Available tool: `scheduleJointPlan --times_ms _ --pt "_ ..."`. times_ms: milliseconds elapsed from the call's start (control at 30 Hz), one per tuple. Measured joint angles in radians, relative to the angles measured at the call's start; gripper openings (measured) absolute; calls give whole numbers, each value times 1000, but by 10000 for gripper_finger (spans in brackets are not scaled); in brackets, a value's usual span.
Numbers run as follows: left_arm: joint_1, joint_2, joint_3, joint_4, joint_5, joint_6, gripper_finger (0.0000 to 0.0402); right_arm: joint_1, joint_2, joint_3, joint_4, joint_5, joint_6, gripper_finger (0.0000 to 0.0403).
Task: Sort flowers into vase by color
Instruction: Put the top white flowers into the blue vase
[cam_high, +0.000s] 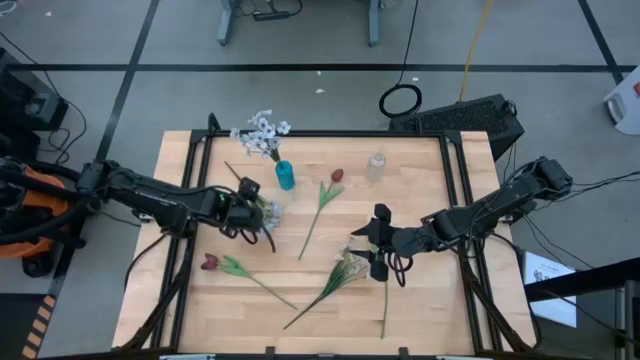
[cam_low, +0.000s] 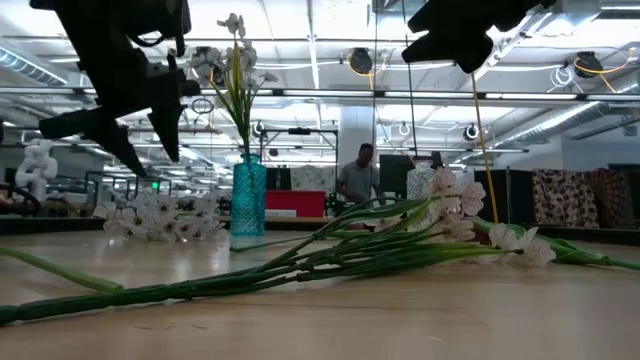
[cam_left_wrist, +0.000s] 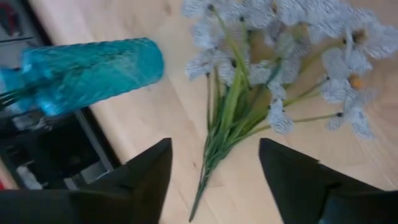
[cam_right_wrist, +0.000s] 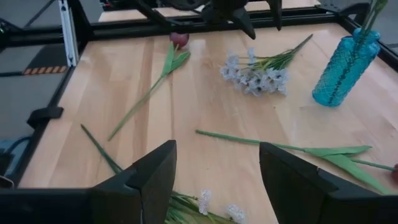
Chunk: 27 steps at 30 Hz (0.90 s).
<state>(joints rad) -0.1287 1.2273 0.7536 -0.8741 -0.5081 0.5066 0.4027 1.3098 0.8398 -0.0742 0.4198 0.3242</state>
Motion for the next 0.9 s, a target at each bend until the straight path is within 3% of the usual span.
scheduleJointPlan --times_ms 133,233,400,567,900 --pt "64 4 0 0 55 69 322 0 0 0 -24 0 -24 219" --pt "126 27 0 3 84 133 342 0 0 0 -26 -1 -39 219" --pt "218 107 -2 3 152 227 332 0 0 0 -26 -3 -68 219" --pt "271 187 -2 61 154 382 317 0 0 0 -27 -8 -83 219" --pt "352 273 -2 159 239 504 313 0 0 0 -40 -8 -108 219"
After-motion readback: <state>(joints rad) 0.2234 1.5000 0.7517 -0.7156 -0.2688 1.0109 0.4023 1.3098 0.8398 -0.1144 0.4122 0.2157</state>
